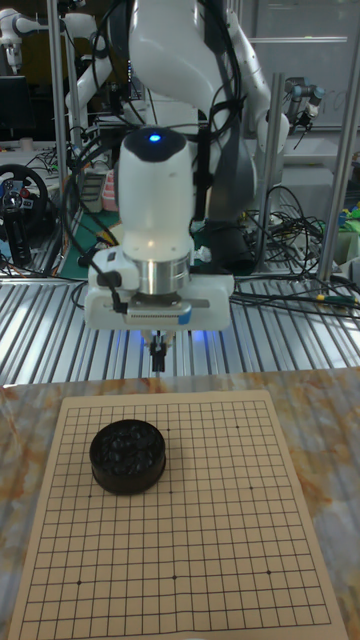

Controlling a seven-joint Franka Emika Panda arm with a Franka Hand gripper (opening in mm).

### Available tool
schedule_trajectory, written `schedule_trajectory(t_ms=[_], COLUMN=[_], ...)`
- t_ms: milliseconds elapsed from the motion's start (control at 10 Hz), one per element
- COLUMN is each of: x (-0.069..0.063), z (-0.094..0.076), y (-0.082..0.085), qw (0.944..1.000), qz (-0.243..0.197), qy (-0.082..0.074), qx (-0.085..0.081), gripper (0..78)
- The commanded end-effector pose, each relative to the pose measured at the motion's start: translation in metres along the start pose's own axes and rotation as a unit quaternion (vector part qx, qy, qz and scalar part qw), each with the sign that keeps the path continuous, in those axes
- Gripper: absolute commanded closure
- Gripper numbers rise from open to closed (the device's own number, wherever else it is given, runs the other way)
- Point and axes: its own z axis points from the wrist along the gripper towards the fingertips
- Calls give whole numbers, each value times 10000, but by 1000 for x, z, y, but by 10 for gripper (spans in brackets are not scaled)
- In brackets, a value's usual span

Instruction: Play the first move as black on the 3-4 point in the upper right corner of the Go board

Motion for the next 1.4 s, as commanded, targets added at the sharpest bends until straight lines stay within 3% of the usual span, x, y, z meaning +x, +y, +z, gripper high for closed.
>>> schedule_trajectory(t_ms=[100,500,1400], x=[-12,-13,-17], z=[44,75,78], y=[-35,-28,-36], qw=[9997,9999,9996], qz=[-200,-130,-277], qy=[-116,-64,-37], qx=[-4,14,25], gripper=[776,776,776])
